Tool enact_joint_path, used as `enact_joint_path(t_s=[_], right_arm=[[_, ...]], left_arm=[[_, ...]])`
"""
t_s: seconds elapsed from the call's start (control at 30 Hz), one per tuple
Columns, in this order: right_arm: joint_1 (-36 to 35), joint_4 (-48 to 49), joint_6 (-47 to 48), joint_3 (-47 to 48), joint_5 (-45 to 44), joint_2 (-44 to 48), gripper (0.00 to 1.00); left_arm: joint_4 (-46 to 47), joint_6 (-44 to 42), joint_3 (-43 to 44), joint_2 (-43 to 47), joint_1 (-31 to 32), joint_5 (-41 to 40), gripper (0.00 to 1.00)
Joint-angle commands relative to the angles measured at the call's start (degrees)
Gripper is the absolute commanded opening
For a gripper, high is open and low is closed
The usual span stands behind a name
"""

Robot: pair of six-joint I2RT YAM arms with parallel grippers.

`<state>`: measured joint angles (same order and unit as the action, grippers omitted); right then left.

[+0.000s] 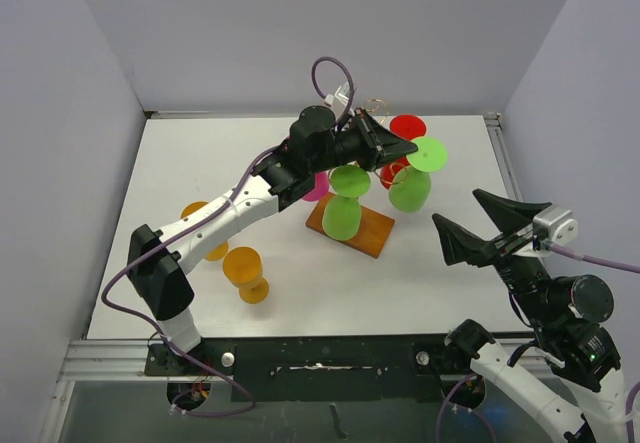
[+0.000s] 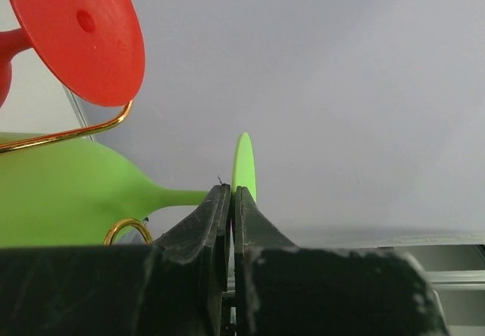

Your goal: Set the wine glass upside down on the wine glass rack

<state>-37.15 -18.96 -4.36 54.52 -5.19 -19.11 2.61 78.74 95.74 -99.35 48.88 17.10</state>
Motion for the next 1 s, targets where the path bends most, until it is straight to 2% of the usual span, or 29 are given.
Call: enact_joint_path(t_s=[0.0, 0.97], right_arm=[[-0.12, 3.79, -0.83, -0.1, -1.34, -0.04, 0.84], [-0.12, 4.89, -1.69, -0.56, -1.75, 0.24, 0.85]], left_arm=[[1.62, -1.72, 1.17, 1.34, -0.84, -2.83, 0.0], [-0.43, -4.15, -4.43, 8.36, -1.59, -11.19, 0.0]])
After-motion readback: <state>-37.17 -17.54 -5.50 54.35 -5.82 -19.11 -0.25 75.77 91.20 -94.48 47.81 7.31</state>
